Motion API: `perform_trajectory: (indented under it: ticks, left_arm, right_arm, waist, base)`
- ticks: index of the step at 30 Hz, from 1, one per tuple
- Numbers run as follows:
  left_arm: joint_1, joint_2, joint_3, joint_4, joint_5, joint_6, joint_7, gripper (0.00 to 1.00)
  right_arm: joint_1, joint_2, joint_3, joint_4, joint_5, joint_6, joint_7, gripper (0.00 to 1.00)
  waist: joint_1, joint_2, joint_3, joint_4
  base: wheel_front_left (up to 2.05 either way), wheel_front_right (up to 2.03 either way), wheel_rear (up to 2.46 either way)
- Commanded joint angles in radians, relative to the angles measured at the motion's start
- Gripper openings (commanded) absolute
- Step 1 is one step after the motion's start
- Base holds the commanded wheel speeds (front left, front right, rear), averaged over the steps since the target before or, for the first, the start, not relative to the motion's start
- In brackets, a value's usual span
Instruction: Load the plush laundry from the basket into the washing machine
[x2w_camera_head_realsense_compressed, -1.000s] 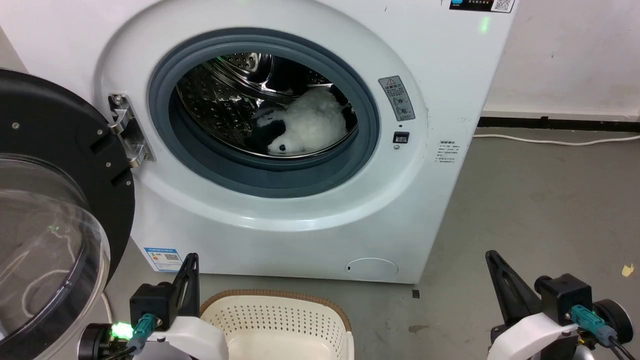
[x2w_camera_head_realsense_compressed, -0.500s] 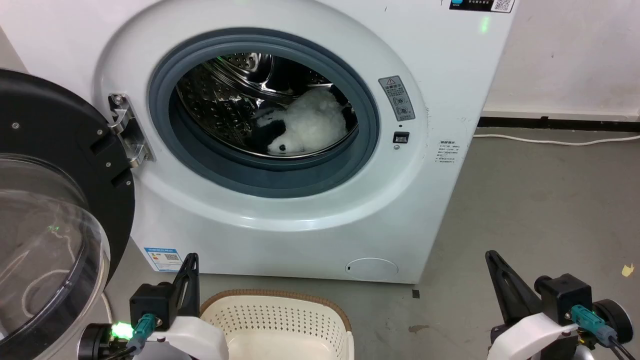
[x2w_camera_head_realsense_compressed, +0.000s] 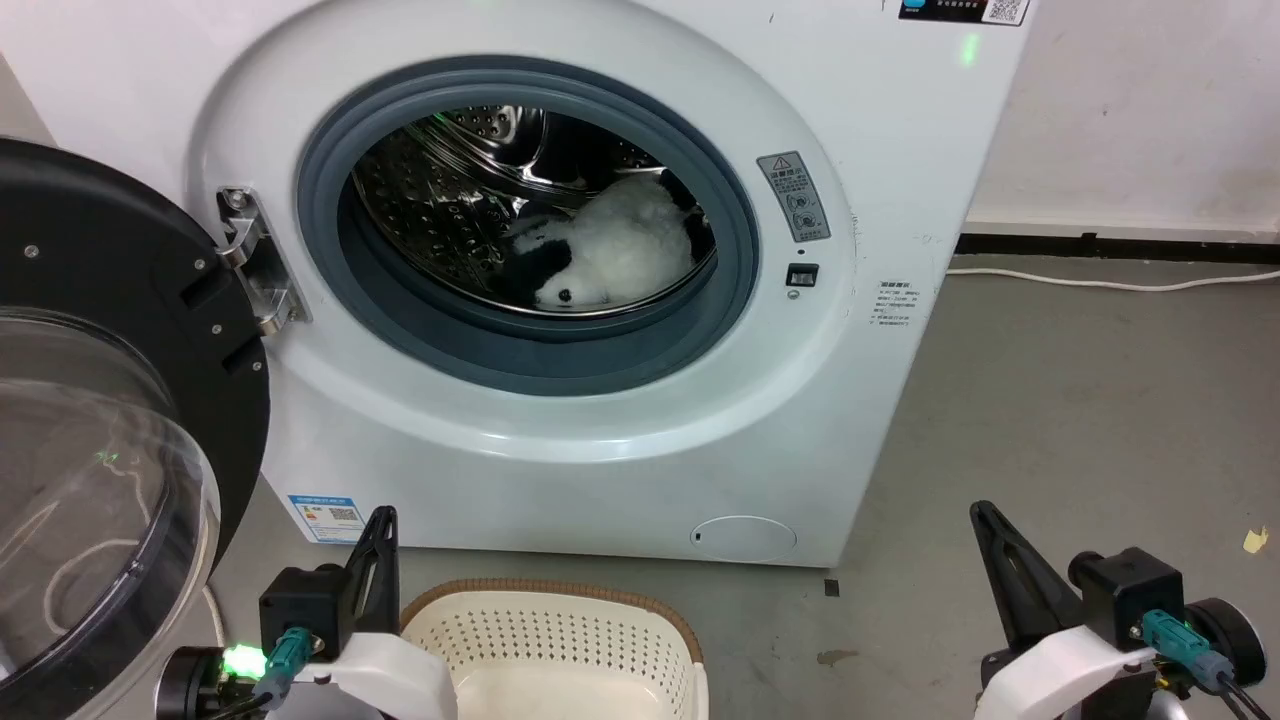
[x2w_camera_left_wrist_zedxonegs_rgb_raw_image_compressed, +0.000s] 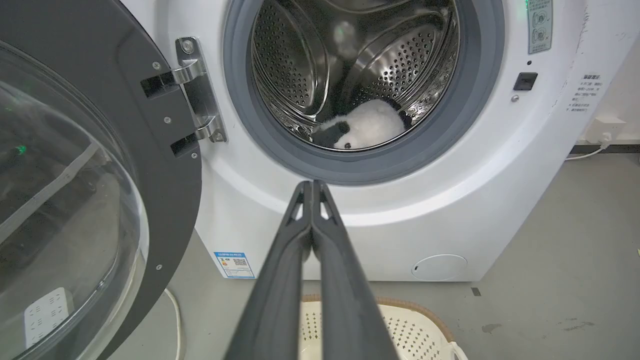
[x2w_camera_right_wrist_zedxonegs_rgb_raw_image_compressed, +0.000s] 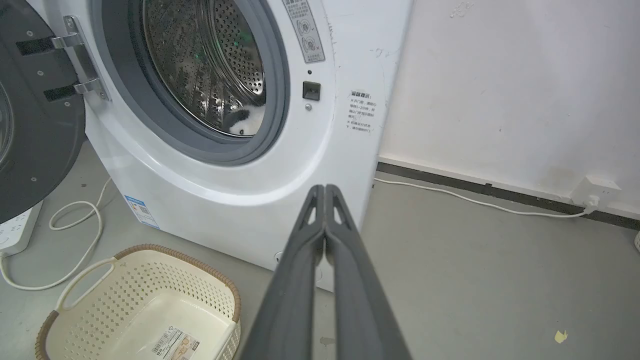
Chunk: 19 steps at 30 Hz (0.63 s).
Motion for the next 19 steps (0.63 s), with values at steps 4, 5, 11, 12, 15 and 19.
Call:
perform_trajectory:
  ticks: [4,5,11,12,15,19]
  left_arm:
    - [-0.015,0.000,0.003,-0.005,0.002,0.002,0.000,0.00]
    - [-0.015,0.000,0.003,-0.005,0.002,0.002,0.000,0.00]
    - [-0.015,0.000,0.003,-0.005,0.002,0.002,0.000,0.00]
    - [-0.015,0.000,0.003,-0.005,0.002,0.002,0.000,0.00]
    - [-0.015,0.000,0.003,-0.005,0.002,0.002,0.000,0.00]
    - [-0.015,0.000,0.003,-0.005,0.002,0.002,0.000,0.00]
  right_arm:
    - [-0.012,0.001,-0.002,-0.005,-0.008,-0.001,0.000,0.00]
    - [-0.012,0.001,-0.002,-0.005,-0.008,-0.001,0.000,0.00]
    - [-0.012,0.001,-0.002,-0.005,-0.008,-0.001,0.000,0.00]
    - [-0.012,0.001,-0.002,-0.005,-0.008,-0.001,0.000,0.00]
    - [-0.012,0.001,-0.002,-0.005,-0.008,-0.001,0.000,0.00]
    - [-0.012,0.001,-0.002,-0.005,-0.008,-0.001,0.000,0.00]
  waist:
    - [-0.0001,-0.0001,0.000,0.000]
    - [-0.0001,-0.0001,0.000,0.000]
    - [-0.0001,-0.0001,0.000,0.000]
    - [-0.0001,-0.0001,0.000,0.000]
    - [-0.0001,-0.0001,0.000,0.000]
    - [-0.0001,-0.0001,0.000,0.000]
  base:
    - [0.00,0.00,0.00]
    - [0.00,0.00,0.00]
    - [0.00,0.00,0.00]
    - [0.00,0.00,0.00]
    - [0.00,0.00,0.00]
    - [0.00,0.00,0.00]
